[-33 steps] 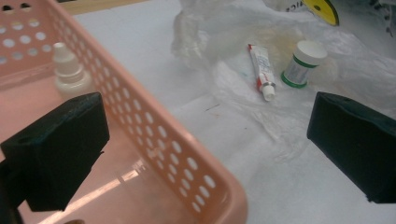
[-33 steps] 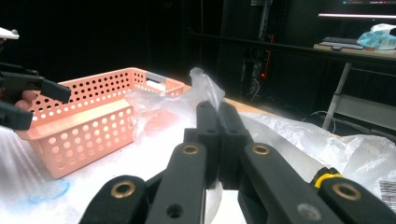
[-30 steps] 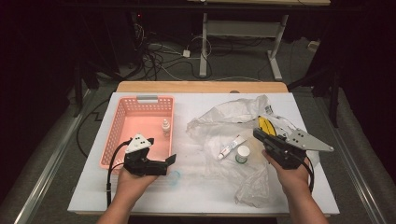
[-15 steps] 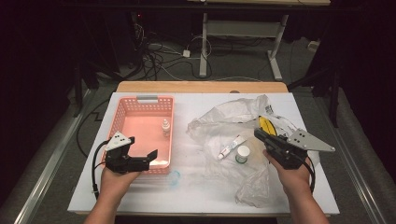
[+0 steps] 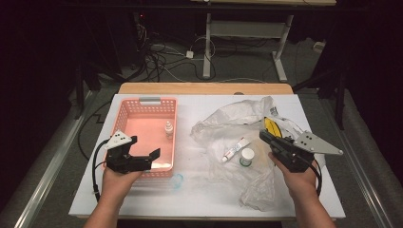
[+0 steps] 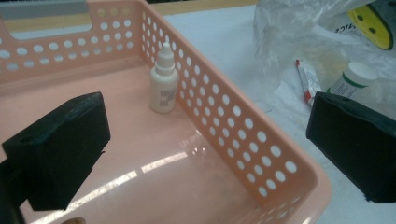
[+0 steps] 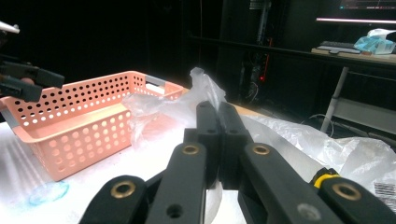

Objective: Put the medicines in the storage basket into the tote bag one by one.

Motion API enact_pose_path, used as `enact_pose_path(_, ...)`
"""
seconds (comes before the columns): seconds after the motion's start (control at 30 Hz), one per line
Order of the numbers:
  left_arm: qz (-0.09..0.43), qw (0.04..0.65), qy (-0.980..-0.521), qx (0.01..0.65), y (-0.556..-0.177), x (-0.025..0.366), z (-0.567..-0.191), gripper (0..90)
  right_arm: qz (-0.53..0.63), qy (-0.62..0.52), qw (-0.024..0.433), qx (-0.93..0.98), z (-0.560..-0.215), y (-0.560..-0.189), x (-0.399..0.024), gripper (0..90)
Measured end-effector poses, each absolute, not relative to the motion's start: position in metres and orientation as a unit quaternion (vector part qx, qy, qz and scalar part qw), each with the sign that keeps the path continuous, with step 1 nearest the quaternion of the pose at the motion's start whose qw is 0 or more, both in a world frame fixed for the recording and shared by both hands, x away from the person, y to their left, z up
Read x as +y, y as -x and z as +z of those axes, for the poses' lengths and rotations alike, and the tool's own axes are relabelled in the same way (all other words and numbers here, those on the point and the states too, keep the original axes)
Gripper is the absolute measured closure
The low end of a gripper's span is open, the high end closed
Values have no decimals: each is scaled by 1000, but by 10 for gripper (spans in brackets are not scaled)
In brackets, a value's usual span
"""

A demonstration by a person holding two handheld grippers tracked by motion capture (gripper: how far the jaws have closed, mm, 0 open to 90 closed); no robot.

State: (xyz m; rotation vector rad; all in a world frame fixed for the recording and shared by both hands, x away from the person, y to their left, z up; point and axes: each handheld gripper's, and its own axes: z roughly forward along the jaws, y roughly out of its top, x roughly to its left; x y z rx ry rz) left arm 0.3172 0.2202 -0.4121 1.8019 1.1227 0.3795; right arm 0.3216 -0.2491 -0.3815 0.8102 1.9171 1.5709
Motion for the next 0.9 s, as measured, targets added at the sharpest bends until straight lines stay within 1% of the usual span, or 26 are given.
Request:
enact_pose_path(0.13,164,477,-735,453,-328,214,-399,0,584,-299,263,708,-380,-321,-249,900)
enact_pose_path(0.27,160,474,-737,454,-349,208,-391,9,584,-298,264,707,-380,-321,-249,900)
enact_pose_path(0.5,166,448,-750,457,-384,202,-396,54,583,-302,266,706,-381,-322,-252,900)
enact_pose_path(0.63,146,433,-754,473,-403,202,-405,90,583,-303,267,705,-381,-322,-252,900)
enact_pose_path(0.73,136,423,-759,477,-412,199,-410,145,584,-302,267,705,-382,-323,-252,900)
enact_pose_path(0.8,119,419,-763,477,-418,197,-413,162,584,-302,267,705,-381,-323,-252,900)
enact_pose_path(0.9,116,413,-767,478,-422,195,-414,234,585,-306,264,703,-381,-322,-252,900)
